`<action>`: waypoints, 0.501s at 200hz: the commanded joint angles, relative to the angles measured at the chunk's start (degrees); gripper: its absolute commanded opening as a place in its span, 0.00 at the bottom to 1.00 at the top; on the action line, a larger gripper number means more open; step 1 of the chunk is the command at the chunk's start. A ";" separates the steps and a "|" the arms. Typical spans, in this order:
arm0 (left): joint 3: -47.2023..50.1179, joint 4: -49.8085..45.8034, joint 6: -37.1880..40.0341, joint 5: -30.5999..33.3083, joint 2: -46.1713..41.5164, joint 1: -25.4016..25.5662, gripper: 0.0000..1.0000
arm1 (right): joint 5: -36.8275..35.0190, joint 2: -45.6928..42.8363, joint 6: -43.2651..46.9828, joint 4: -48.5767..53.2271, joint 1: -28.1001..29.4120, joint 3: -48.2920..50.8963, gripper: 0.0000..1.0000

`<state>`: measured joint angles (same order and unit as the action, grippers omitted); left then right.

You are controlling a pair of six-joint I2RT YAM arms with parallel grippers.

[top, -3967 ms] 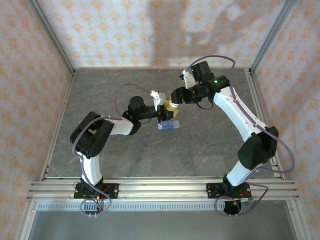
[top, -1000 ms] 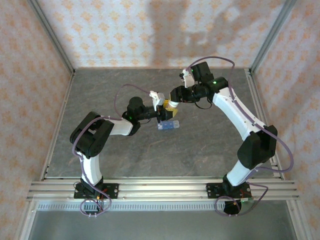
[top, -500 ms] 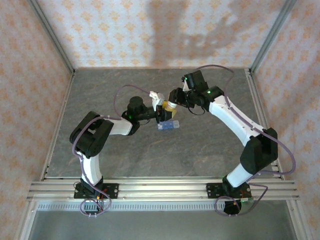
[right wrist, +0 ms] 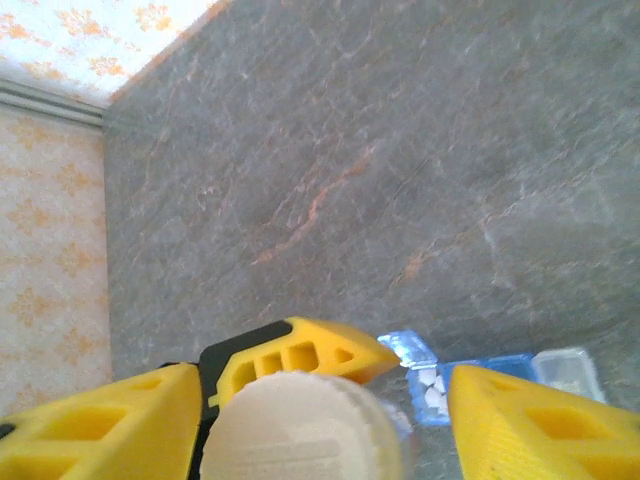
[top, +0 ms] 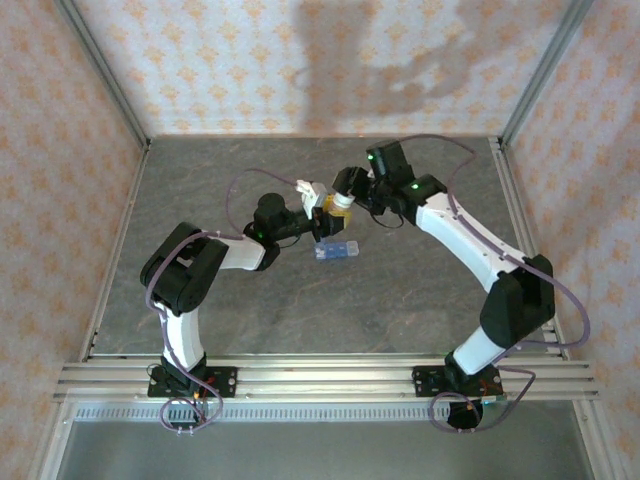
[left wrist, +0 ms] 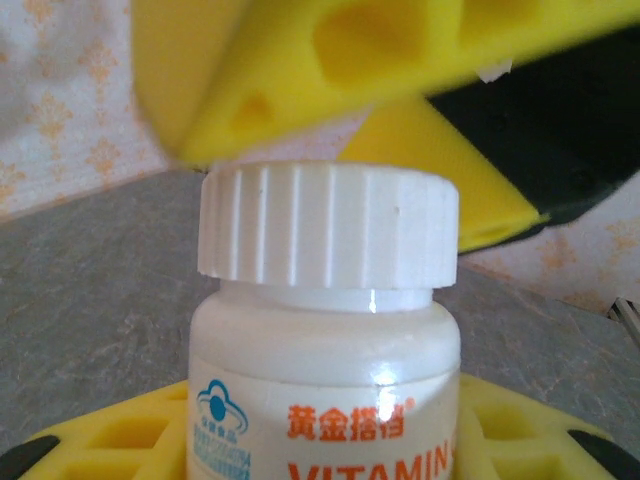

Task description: Sort the pills into containers

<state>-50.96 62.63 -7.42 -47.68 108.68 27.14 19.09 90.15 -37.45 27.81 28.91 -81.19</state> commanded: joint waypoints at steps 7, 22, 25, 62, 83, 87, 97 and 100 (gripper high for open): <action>-1.74 4.67 1.38 0.17 1.22 0.00 0.00 | 0.71 -7.85 7.20 -0.17 -2.23 1.50 0.72; -2.16 4.70 0.83 -0.97 2.11 -0.31 0.00 | 3.74 -9.51 14.88 0.67 -3.13 1.69 0.77; -2.28 4.69 0.72 -1.13 2.12 -0.36 0.00 | 4.50 -9.60 16.54 1.00 -3.32 1.60 0.77; -4.54 4.16 -1.65 -5.52 2.60 -0.92 0.00 | 11.78 -5.34 35.34 11.47 -5.34 -4.49 0.81; -5.77 4.08 -3.70 -7.94 3.02 -1.12 0.00 | 14.61 -2.31 40.30 16.06 -5.83 -7.97 0.81; -5.85 4.15 -3.82 -8.12 2.98 -1.12 0.00 | 15.29 -1.84 40.89 16.51 -5.79 -8.45 0.81; -5.83 4.29 -4.22 -8.47 2.99 -1.19 0.00 | 17.09 -0.85 41.98 17.13 -6.05 -9.44 0.81; -5.85 4.29 -4.25 -8.52 3.07 -1.13 0.00 | 17.58 -0.59 42.22 17.22 -6.01 -9.57 0.81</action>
<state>-55.11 63.79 -9.65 -52.56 111.07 26.50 30.98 87.39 -4.23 38.87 23.38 -87.64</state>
